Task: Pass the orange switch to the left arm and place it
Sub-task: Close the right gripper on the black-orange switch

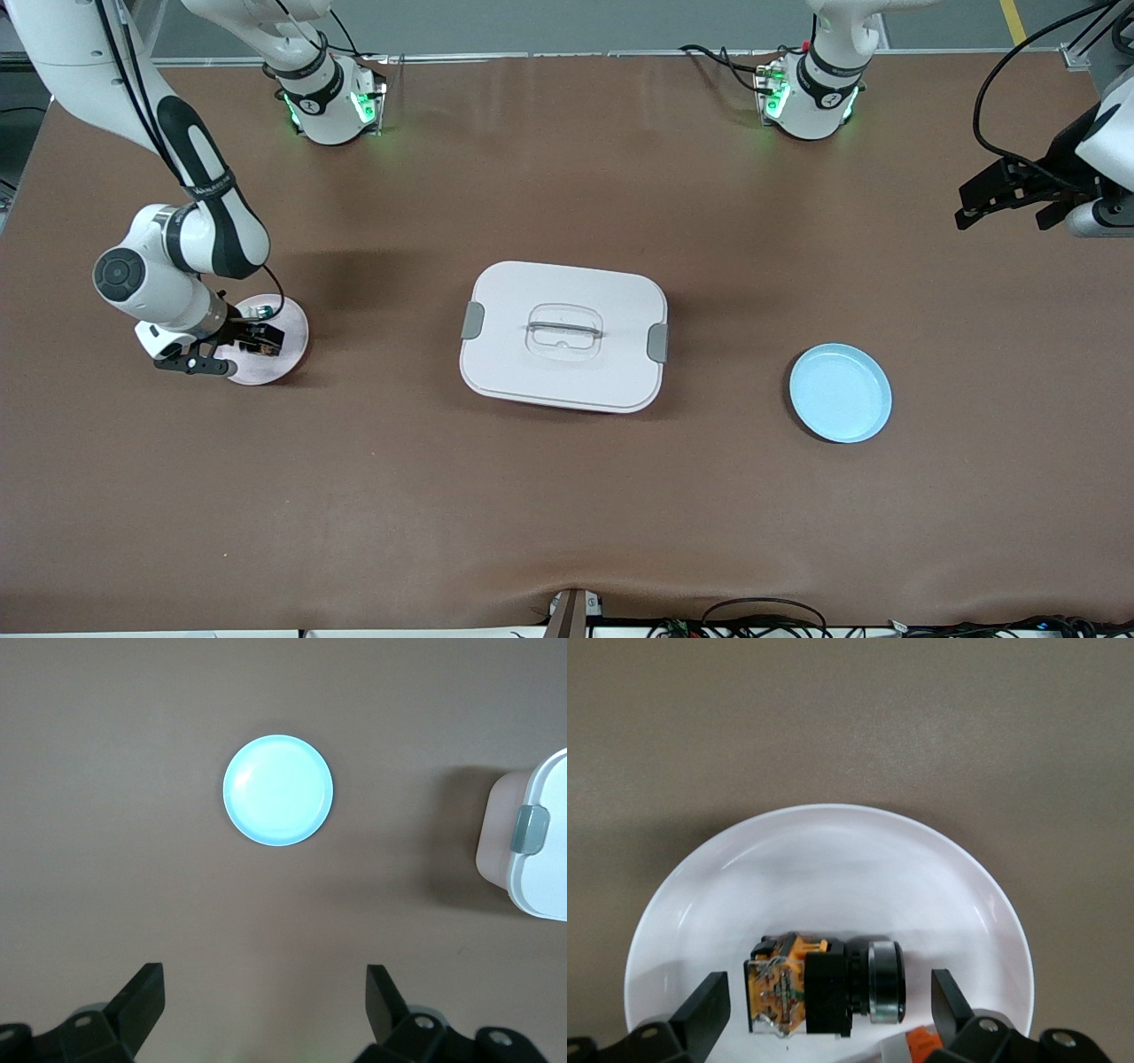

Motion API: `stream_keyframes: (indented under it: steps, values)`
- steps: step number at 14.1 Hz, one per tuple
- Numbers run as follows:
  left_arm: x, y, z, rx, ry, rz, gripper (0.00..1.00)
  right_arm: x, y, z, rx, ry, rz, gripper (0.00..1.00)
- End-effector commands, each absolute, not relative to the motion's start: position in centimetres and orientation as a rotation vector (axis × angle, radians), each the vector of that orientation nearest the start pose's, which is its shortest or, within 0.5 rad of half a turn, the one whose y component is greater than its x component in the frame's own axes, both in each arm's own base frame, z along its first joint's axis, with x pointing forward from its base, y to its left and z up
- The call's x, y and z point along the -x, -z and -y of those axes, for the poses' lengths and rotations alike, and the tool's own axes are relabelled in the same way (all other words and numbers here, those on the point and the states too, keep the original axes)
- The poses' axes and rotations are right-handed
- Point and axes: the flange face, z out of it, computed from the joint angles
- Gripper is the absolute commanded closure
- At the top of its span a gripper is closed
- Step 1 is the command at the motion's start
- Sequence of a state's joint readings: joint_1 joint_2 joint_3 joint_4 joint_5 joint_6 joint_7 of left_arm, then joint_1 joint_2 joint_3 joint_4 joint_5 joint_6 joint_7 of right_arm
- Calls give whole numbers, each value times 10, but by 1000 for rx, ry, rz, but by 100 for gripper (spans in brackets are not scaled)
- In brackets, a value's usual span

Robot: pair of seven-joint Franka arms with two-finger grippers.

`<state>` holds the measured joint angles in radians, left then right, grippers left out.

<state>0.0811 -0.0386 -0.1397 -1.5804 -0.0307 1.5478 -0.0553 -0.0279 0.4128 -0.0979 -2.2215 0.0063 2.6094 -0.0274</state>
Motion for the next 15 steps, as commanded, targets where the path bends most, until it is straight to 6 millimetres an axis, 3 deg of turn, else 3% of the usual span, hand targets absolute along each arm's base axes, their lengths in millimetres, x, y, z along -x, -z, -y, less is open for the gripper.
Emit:
stream_keyframes:
  steps: [1,6,7,9,11,12,15]
  values:
    - [-538,-644,36,3159,3,-50,0,-543,-177,74,3174,-29,-145,0]
    - [-538,-644,36,3159,3,-50,0,-544,-178,74,3173,-31,-147,0]
    - [-538,-644,36,3159,3,-50,0,-544,-178,74,3173,-29,-145,6]
    - [-538,-644,36,3159,3,-50,0,-544,-179,74,3172,-34,-150,38]
    - [-538,-644,36,3161,3,-50,0,-544,-178,74,3170,-45,-169,84]
    - [-538,-645,36,3161,5,-50,0,-544,-179,74,3169,-45,-176,100]
    - [-538,-645,36,3161,5,-50,0,-548,-186,76,3160,-44,-200,100]
